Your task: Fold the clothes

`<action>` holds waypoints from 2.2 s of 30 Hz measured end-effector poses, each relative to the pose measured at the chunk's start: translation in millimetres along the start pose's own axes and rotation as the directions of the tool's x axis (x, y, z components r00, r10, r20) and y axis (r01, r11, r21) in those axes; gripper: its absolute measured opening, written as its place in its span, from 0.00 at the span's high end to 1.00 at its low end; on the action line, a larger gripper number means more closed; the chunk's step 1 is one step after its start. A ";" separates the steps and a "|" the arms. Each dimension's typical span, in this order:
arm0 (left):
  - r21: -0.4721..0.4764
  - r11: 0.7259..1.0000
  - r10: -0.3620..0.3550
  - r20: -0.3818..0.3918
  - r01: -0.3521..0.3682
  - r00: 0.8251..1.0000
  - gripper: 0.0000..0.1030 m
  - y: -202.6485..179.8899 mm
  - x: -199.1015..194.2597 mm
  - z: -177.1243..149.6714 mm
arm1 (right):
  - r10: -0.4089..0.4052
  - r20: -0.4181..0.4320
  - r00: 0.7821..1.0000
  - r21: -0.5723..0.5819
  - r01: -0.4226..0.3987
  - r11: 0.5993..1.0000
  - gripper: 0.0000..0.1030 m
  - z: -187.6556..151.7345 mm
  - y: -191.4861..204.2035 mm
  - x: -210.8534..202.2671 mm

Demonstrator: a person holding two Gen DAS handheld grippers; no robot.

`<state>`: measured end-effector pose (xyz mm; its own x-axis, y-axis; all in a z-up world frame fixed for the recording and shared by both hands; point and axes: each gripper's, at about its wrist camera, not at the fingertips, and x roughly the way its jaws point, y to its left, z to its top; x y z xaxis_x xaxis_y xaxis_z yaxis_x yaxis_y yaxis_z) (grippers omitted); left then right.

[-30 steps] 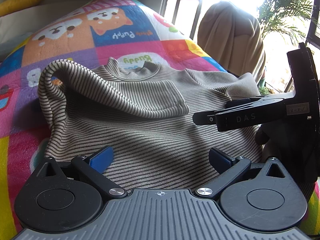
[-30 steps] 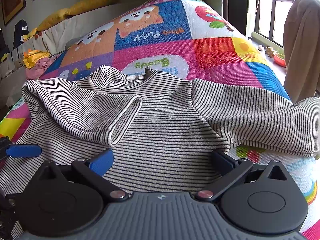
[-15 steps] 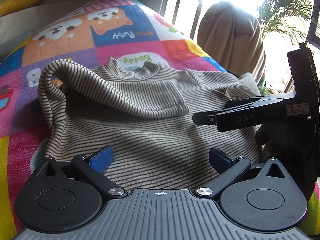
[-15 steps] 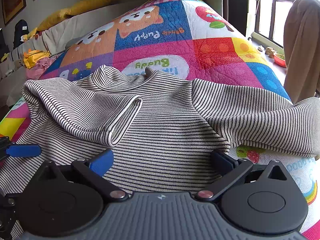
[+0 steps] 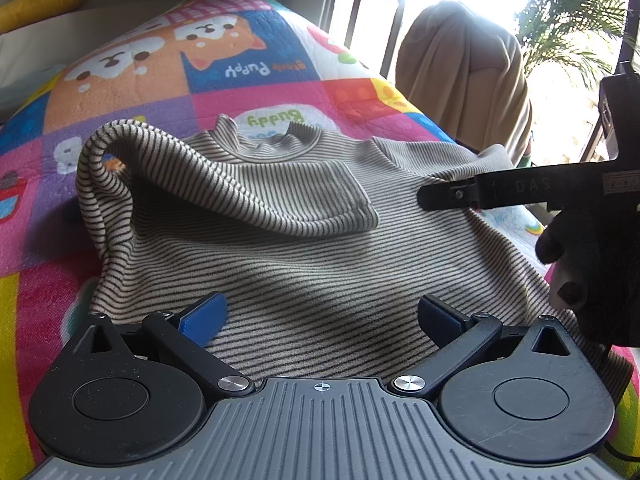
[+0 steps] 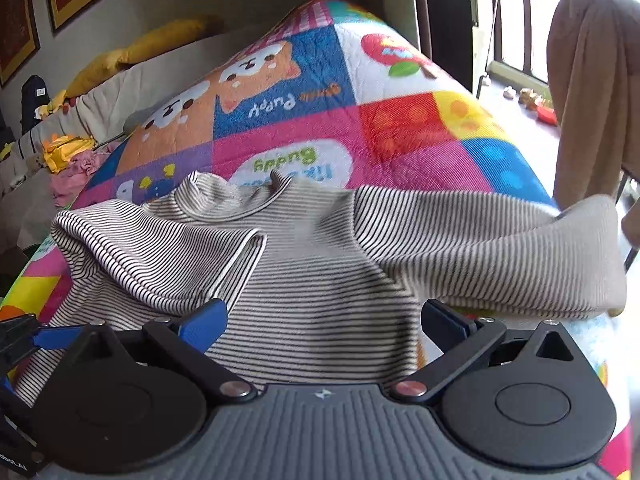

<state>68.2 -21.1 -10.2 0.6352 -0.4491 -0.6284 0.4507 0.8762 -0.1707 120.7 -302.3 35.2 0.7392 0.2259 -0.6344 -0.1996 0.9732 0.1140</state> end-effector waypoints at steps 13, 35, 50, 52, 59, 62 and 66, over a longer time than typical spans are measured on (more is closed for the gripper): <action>0.003 0.992 0.124 0.049 -0.124 0.991 0.00 32.2 -30.0 17.8 | -0.042 0.096 0.994 -0.196 0.061 0.979 0.00 9.6 20.5 -23.9; 0.126 0.923 0.353 0.093 -0.363 0.931 0.00 57.4 -10.6 55.7 | 0.273 -0.082 0.959 0.063 -0.268 0.961 0.64 32.2 38.9 71.4; 0.665 0.674 0.246 0.208 -0.321 0.947 0.30 -19.1 -2.4 34.0 | 0.220 -0.040 0.975 -0.130 -0.223 0.966 0.67 20.3 31.5 17.4; 0.687 0.645 0.264 0.209 -0.334 0.941 0.25 -15.4 1.9 35.3 | 0.177 -0.023 0.984 -0.270 -0.177 0.947 0.67 9.6 46.2 9.5; 0.723 0.599 0.333 0.168 -0.345 0.928 0.27 1.4 23.8 40.8 | 0.151 -0.017 0.988 -0.591 -0.132 0.796 0.67 -15.3 95.0 7.9; 0.686 0.631 0.357 0.158 -0.363 0.920 0.47 11.3 28.9 44.7 | 0.142 -0.013 0.990 -0.670 -0.114 0.734 0.63 -20.7 115.2 18.7; 0.559 0.742 0.350 0.149 -0.370 0.925 0.80 22.9 22.3 62.2 | 0.114 0.037 0.993 -0.732 -0.050 0.679 0.62 -26.1 133.8 37.5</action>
<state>131.7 -22.0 19.1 0.8385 -0.1351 -0.5280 0.4499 0.7183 0.5307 104.9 -164.8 6.7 0.7353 0.3364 -0.5884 -0.6437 0.6185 -0.4508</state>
